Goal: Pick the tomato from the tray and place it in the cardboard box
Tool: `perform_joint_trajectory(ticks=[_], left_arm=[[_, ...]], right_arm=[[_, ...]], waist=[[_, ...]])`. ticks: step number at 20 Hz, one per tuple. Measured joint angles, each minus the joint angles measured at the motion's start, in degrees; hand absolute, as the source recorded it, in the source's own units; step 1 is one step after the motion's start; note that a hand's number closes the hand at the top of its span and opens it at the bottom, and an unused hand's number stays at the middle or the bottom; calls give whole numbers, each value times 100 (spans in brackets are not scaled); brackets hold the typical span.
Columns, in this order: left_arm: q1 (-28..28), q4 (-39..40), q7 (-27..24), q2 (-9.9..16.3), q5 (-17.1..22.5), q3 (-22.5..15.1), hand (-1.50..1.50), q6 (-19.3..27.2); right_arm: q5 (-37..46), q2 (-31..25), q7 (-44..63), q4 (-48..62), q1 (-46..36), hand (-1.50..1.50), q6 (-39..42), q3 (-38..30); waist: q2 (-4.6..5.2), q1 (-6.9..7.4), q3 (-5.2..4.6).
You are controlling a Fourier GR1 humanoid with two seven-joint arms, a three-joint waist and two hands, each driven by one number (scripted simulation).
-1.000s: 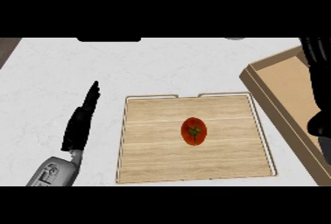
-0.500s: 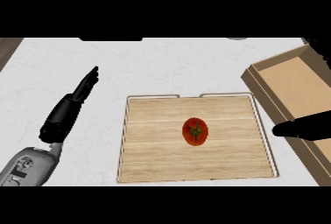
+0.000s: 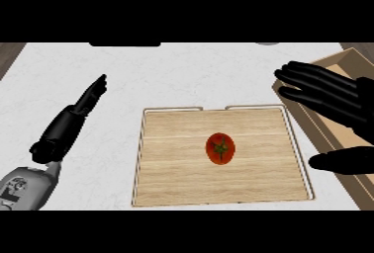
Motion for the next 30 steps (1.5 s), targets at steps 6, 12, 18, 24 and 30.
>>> perform_joint_trajectory(ticks=[6, 12, 18, 24, 30], left_arm=[[0, -13, 27, 1, 16, 94, 0, -95], [-79, -70, 158, -93, -52, 139, 0, -133], [-22, -133, 190, -117, -114, 272, 0, -245], [83, -124, 115, -242, -275, 417, 0, -391], [125, -108, 121, -416, -427, 565, 0, -515]], right_arm=[[1038, -197, 1183, -740, -372, -150, 719, 897], [1884, 174, 2666, -1553, -581, -150, 1477, 1742], [2423, 1047, 4187, -1972, -638, -150, 2371, 2497], [2868, 1890, 4783, -1788, -507, -150, 2970, 2798], [3776, 2262, 4715, -1488, -276, -150, 2929, 3074]], waist=[[-10, 14, -8], [-12, -18, -5], [-8, -17, -3], [3, -14, 2], [10, -16, 5]])
